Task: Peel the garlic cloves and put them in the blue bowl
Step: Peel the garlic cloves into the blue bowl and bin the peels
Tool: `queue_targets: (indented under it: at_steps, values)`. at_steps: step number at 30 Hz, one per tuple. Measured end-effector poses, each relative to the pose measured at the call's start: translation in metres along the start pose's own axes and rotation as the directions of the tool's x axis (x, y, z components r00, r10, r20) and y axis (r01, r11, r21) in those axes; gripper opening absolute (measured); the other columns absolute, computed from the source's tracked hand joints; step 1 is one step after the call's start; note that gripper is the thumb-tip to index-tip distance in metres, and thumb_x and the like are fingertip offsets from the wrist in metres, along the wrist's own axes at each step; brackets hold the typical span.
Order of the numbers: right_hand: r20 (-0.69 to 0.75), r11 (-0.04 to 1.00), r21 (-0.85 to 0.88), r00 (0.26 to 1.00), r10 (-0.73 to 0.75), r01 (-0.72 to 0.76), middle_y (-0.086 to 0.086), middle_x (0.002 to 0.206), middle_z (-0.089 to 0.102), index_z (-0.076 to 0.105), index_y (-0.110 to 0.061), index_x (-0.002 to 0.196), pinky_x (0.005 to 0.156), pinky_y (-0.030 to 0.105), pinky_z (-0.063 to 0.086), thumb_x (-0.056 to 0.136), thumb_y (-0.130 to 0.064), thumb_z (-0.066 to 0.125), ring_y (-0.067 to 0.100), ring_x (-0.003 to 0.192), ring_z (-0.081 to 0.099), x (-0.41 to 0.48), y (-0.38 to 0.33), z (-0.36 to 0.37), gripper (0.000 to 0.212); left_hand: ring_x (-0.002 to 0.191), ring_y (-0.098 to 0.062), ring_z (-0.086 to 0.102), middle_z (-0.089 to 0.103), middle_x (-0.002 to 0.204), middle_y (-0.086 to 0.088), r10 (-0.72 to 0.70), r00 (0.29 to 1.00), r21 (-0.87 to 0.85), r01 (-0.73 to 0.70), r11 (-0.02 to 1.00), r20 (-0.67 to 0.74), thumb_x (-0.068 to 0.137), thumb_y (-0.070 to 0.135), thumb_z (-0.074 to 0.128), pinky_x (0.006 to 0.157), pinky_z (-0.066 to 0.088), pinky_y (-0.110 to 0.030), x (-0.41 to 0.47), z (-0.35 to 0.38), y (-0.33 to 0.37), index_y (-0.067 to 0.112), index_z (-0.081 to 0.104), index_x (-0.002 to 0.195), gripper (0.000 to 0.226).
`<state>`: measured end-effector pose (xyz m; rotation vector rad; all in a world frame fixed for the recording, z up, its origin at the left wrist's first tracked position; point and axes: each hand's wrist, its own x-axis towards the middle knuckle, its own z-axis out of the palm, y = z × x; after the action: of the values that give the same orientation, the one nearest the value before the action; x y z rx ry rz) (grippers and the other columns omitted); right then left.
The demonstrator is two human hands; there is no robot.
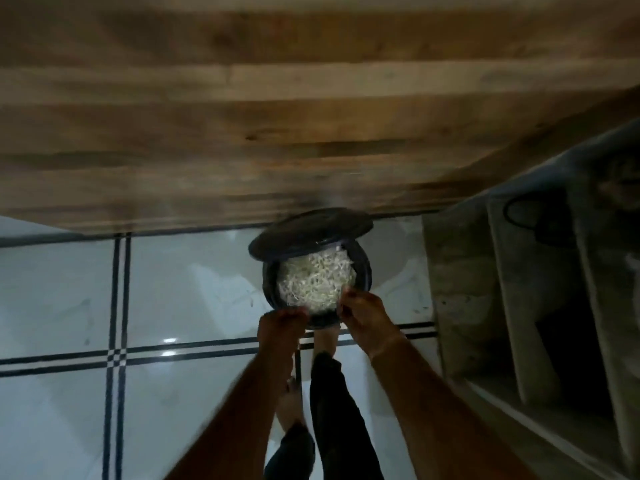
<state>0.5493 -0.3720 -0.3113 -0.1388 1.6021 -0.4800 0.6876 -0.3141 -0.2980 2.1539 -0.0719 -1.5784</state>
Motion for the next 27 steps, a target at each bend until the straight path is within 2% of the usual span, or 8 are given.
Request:
queue_targets:
  at_steps: [7, 10, 12, 15, 18, 21, 23, 27]
  values:
    - [-0.046, 0.989, -0.039, 0.989, 0.140, -0.142, 0.014, 0.089, 0.066, 0.068, 0.004, 0.104, 0.106, 0.043, 0.051, 0.107, -0.006, 0.055, 0.022, 0.077, 0.060, 0.113, 0.011, 0.013, 0.017, 0.077, -0.026, 0.068, 0.076, 0.102, -0.018, -0.080, 0.996, -0.124, 0.073, 0.990, -0.048, 0.090, 0.001, 0.076, 0.060, 0.046, -0.028, 0.106, 0.051, -0.006, 0.012, 0.073, 0.074, 0.019]
    - [-0.041, 0.991, -0.013, 0.991, 0.129, -0.130, 0.017, 0.129, 0.068, 0.065, 0.005, 0.128, 0.096, 0.036, 0.053, 0.110, -0.007, 0.046, 0.026, 0.108, 0.066, 0.124, 0.016, 0.010, 0.029, 0.080, -0.025, 0.065, 0.074, 0.108, -0.017, -0.080, 0.995, -0.133, 0.072, 0.989, -0.060, 0.089, -0.002, 0.076, 0.072, 0.053, -0.031, 0.112, 0.062, -0.005, 0.004, 0.076, 0.088, 0.005]
    - [-0.075, 0.995, 0.031, 0.993, 0.094, -0.092, 0.020, 0.116, 0.072, 0.072, 0.006, 0.107, 0.075, 0.029, 0.060, 0.104, 0.005, 0.052, 0.030, 0.094, 0.071, 0.122, 0.014, 0.009, 0.020, 0.091, -0.027, 0.064, 0.072, 0.103, -0.015, -0.099, 0.991, -0.119, 0.089, 0.989, -0.088, 0.088, 0.004, 0.081, 0.083, 0.055, -0.037, 0.106, 0.066, 0.000, -0.001, 0.074, 0.095, 0.012]
    - [-0.109, 0.999, 0.004, 0.993, 0.049, -0.049, 0.023, 0.099, 0.071, 0.073, 0.010, 0.100, 0.047, 0.023, 0.054, 0.098, 0.004, 0.064, 0.026, 0.072, 0.070, 0.108, 0.004, 0.005, 0.010, 0.075, -0.023, 0.063, 0.071, 0.095, -0.017, -0.081, 0.995, -0.191, 0.067, 0.979, -0.063, 0.098, 0.005, 0.069, 0.060, 0.051, -0.025, 0.088, 0.071, 0.010, 0.000, 0.070, 0.089, 0.010]
    - [-0.005, 1.000, -0.001, 1.000, -0.007, 0.007, 0.017, 0.123, 0.071, 0.072, -0.002, 0.118, 0.064, 0.023, 0.052, 0.103, -0.006, 0.058, 0.031, 0.112, 0.070, 0.083, -0.005, 0.012, 0.020, 0.087, -0.021, 0.063, 0.068, 0.103, -0.010, -0.079, 0.996, -0.258, 0.069, 0.964, -0.032, 0.106, 0.010, 0.054, 0.067, 0.047, -0.026, 0.063, 0.076, 0.026, 0.013, 0.067, 0.096, 0.017]
    - [0.057, 0.997, -0.066, 0.998, -0.040, 0.044, 0.006, 0.112, 0.072, 0.075, -0.012, 0.116, 0.068, 0.023, 0.053, 0.104, -0.011, 0.058, 0.019, 0.101, 0.067, 0.047, -0.002, 0.013, 0.020, 0.132, -0.032, 0.055, 0.061, 0.137, -0.011, -0.185, 0.964, -0.291, 0.236, 0.927, 0.192, 0.111, 0.030, 0.047, 0.092, 0.052, -0.042, 0.027, 0.079, 0.052, 0.017, 0.058, 0.134, 0.029]
    - [0.066, 0.990, -0.118, 0.995, -0.069, 0.076, 0.009, 0.116, 0.072, 0.072, -0.018, 0.122, 0.072, 0.023, 0.058, 0.106, -0.012, 0.056, 0.014, 0.092, 0.069, 0.018, 0.004, 0.000, 0.023, 0.152, -0.031, 0.035, 0.042, 0.159, -0.003, -0.156, 0.948, -0.267, 0.232, 0.935, 0.277, 0.111, 0.030, 0.046, 0.124, 0.026, -0.038, 0.001, 0.074, 0.064, 0.011, 0.039, 0.157, 0.050]
    - [0.069, 0.977, -0.071, 0.978, -0.198, 0.203, 0.012, 0.133, 0.066, 0.066, -0.012, 0.133, 0.081, 0.019, 0.059, 0.108, -0.012, 0.054, 0.017, 0.105, 0.066, -0.062, -0.002, -0.039, 0.028, 0.131, -0.020, 0.052, 0.056, 0.146, 0.001, 0.011, 0.977, -0.251, 0.044, 0.967, 0.215, 0.109, 0.027, 0.053, 0.106, 0.039, -0.035, -0.074, 0.054, 0.072, 0.022, 0.054, 0.146, 0.038]
